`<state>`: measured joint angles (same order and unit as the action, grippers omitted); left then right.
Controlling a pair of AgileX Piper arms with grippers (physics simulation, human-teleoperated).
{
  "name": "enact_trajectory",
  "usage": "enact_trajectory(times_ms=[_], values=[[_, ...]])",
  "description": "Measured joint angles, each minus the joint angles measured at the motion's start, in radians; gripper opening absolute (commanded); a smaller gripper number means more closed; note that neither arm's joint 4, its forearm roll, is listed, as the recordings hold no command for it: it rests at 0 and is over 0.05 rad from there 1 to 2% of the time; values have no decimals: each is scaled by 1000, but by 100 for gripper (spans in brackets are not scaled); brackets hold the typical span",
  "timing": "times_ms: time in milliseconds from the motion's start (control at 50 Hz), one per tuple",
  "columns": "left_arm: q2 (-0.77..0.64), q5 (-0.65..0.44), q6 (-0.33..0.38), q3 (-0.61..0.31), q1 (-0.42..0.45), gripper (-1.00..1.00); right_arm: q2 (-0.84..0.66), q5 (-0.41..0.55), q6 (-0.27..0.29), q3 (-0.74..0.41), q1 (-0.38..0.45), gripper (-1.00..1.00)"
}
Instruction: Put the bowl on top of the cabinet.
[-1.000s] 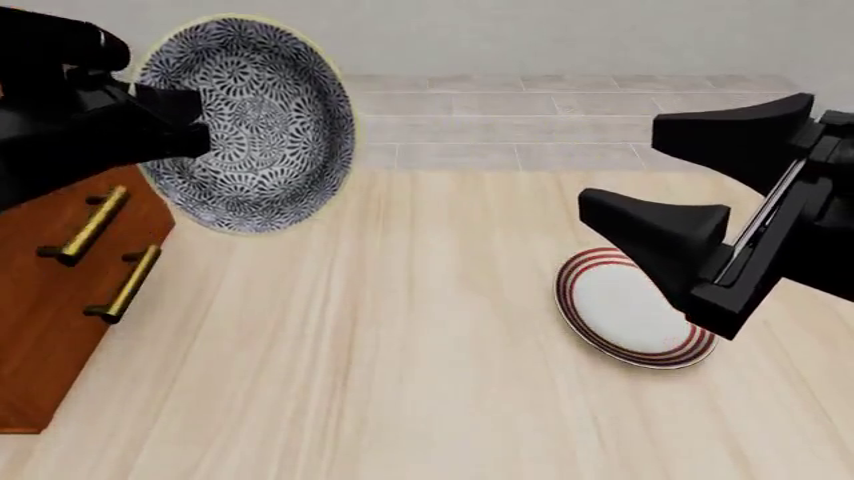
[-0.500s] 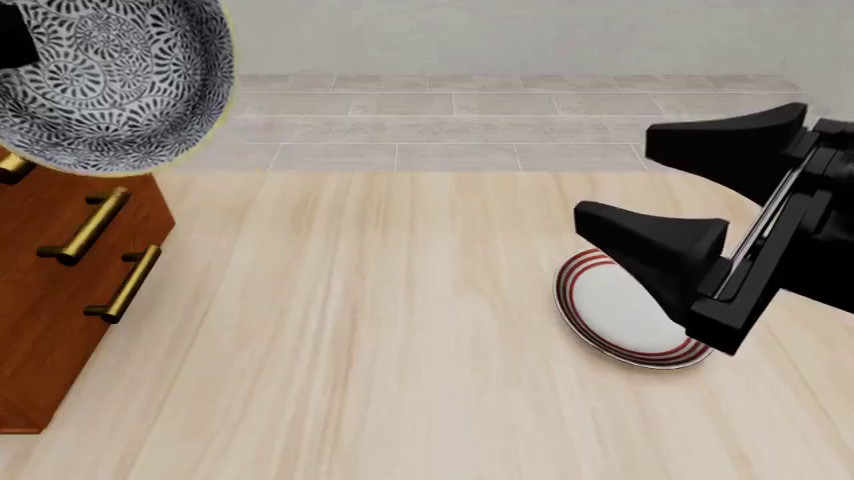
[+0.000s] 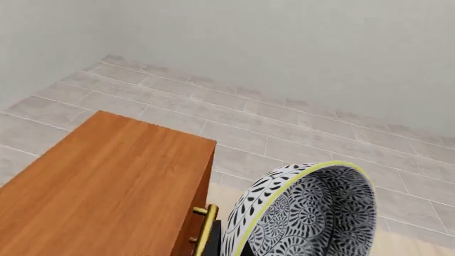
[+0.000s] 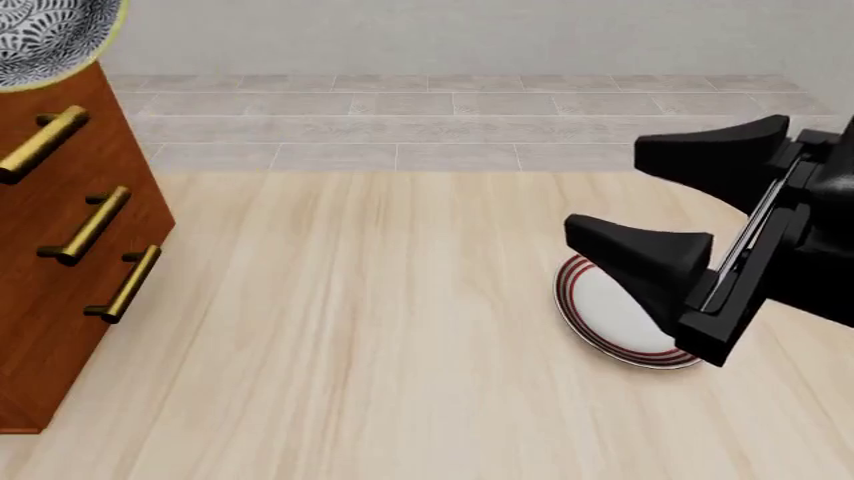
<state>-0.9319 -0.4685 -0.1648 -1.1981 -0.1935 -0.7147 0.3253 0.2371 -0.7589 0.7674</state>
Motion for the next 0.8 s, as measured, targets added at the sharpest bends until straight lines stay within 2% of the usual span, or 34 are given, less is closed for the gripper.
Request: enact_trajectory(times_ms=[400, 580, 800], values=[[-94, 27, -121, -75, -187, -100, 2, 2, 1, 3, 4, 100], [-145, 46, -171, -104, -233, -100, 3, 4, 1, 2, 4, 100], [-176, 87, -238, -89, -275, -100, 4, 6, 0, -1, 4, 100]])
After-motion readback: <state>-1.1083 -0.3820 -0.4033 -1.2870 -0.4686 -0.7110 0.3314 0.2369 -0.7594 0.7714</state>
